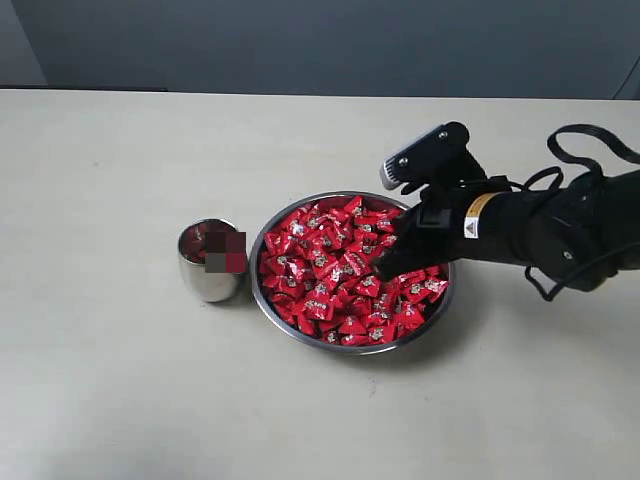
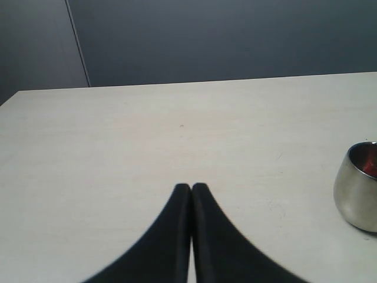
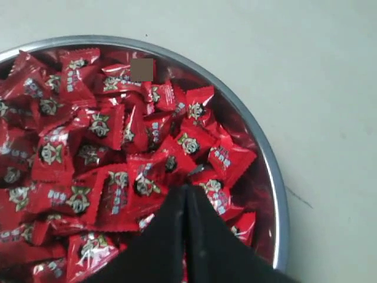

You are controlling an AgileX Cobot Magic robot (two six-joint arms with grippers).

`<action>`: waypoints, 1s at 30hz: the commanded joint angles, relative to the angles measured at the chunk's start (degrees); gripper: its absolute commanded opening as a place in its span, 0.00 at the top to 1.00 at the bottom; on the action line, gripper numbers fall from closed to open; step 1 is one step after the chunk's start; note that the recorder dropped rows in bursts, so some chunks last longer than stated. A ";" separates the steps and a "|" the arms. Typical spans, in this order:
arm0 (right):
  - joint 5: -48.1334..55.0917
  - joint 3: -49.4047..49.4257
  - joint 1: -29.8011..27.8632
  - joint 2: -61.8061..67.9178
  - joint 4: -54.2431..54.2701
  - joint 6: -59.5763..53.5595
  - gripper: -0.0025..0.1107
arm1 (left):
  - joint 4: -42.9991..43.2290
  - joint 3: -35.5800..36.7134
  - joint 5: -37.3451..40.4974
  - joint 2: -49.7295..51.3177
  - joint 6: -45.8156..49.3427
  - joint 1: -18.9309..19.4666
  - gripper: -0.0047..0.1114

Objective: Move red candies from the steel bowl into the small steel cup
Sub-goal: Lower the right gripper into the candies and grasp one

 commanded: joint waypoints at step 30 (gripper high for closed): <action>9.02 -10.46 -0.25 7.80 -0.41 2.35 0.71 | -0.16 0.22 -0.11 -0.26 -0.09 0.03 0.96</action>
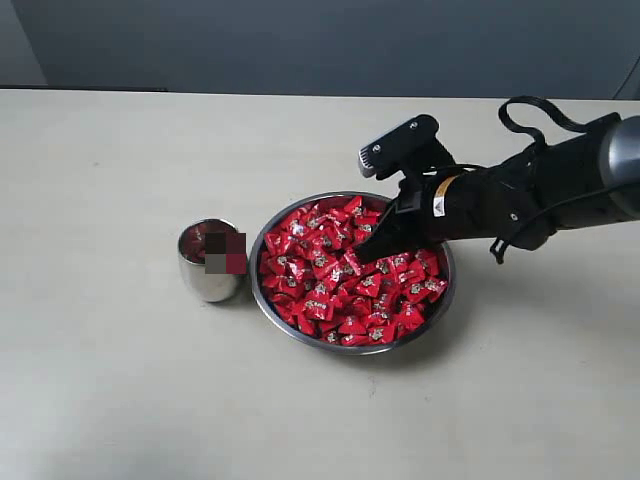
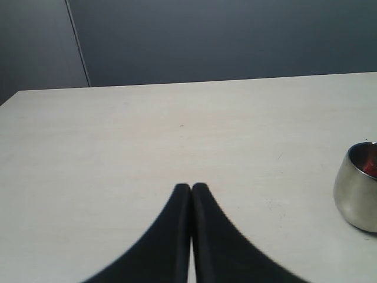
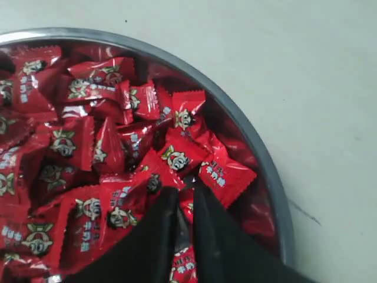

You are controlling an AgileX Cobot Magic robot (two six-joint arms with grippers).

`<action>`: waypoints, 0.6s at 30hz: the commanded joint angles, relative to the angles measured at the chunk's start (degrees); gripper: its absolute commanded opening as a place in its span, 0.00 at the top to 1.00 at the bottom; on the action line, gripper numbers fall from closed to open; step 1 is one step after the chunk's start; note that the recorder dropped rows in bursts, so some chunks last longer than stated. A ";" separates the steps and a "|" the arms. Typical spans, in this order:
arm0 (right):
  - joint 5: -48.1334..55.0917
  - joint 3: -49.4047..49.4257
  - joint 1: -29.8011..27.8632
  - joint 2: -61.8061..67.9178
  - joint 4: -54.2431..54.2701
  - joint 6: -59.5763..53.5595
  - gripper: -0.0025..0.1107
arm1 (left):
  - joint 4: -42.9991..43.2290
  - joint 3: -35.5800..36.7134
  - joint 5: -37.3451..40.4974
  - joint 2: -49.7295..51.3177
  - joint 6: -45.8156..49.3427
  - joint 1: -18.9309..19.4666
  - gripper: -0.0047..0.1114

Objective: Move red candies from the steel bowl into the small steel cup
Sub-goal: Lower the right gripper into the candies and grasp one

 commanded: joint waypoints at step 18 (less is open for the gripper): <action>0.35 -1.22 4.32 0.29 1.17 2.06 0.62 | -0.16 0.22 -0.11 -0.26 -0.09 0.03 0.96</action>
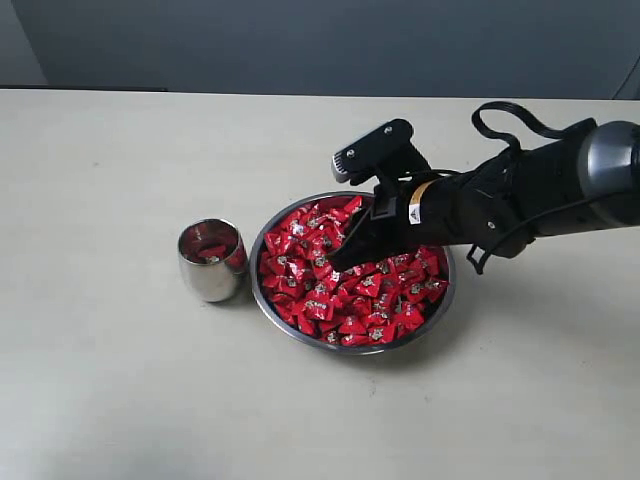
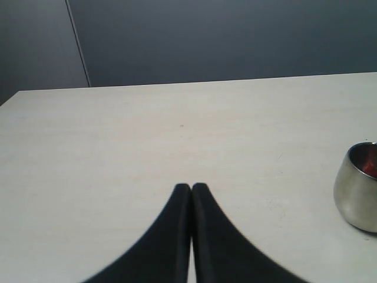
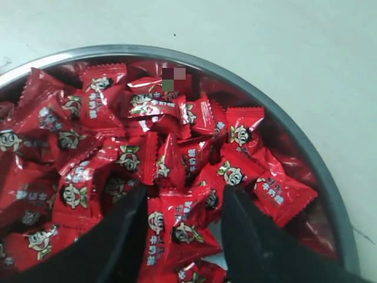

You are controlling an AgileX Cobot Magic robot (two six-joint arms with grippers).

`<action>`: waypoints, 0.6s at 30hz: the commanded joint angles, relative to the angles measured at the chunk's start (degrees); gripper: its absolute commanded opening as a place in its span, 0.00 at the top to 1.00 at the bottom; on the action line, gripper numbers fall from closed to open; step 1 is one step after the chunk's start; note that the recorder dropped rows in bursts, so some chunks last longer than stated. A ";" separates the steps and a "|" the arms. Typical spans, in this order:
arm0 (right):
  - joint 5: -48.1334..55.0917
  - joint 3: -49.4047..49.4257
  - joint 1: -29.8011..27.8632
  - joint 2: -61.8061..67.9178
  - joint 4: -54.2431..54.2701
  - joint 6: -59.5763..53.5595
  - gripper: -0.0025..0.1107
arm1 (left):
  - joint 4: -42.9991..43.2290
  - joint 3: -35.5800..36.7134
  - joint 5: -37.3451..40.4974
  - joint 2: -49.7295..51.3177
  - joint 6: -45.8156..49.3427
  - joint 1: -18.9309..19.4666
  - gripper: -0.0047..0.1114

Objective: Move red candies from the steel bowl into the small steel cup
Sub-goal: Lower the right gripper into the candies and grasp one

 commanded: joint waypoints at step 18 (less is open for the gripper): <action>-1.15 -2.64 -1.00 3.93 0.11 -0.34 0.62 | -0.16 0.22 -0.11 -0.26 -0.09 0.03 0.96</action>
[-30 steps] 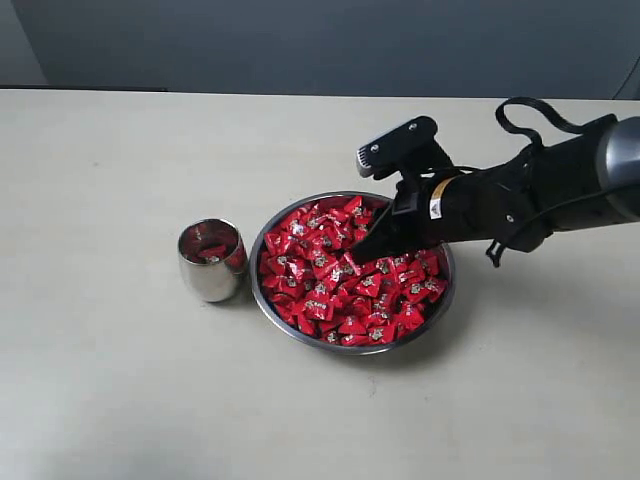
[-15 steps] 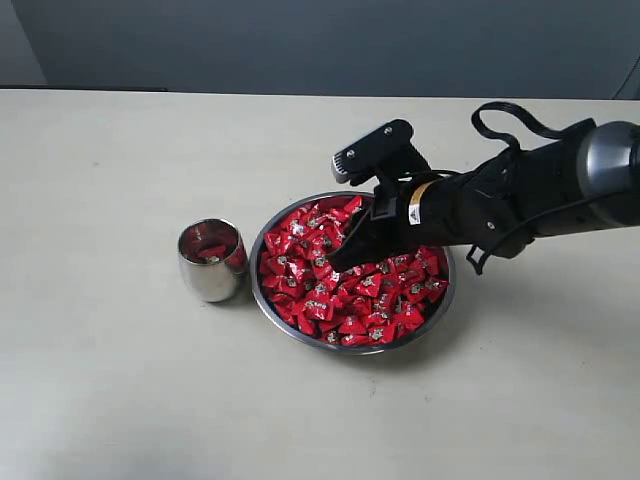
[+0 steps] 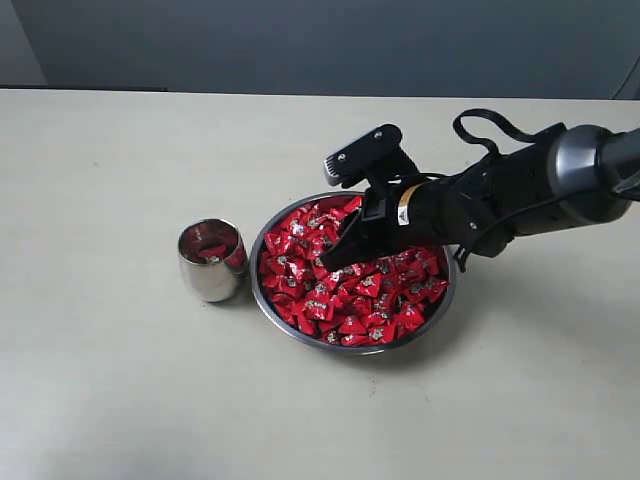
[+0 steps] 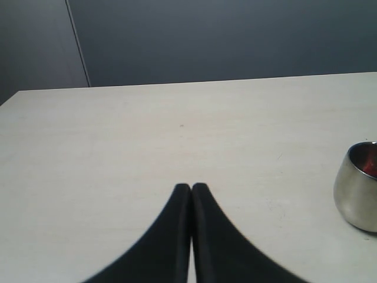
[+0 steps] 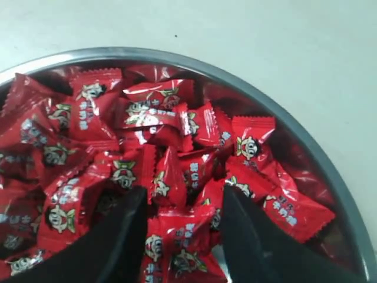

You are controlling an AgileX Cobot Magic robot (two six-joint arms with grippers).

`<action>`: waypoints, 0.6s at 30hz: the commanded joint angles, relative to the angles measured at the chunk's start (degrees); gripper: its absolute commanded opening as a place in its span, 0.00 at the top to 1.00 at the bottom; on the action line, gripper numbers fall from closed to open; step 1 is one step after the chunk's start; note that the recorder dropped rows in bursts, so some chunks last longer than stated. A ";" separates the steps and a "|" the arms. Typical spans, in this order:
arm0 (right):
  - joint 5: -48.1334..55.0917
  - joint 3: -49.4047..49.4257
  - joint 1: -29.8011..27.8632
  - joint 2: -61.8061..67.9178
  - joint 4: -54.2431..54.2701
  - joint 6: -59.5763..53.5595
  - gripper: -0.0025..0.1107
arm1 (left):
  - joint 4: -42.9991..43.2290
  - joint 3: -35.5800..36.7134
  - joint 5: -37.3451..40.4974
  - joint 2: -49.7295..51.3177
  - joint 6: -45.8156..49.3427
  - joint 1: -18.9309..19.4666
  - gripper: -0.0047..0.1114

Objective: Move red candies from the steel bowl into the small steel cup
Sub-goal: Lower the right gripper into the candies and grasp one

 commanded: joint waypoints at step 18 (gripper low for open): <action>-0.63 -0.31 -1.22 3.32 0.00 -0.34 0.62 | -0.16 0.22 -0.11 -0.26 -0.09 0.03 0.96</action>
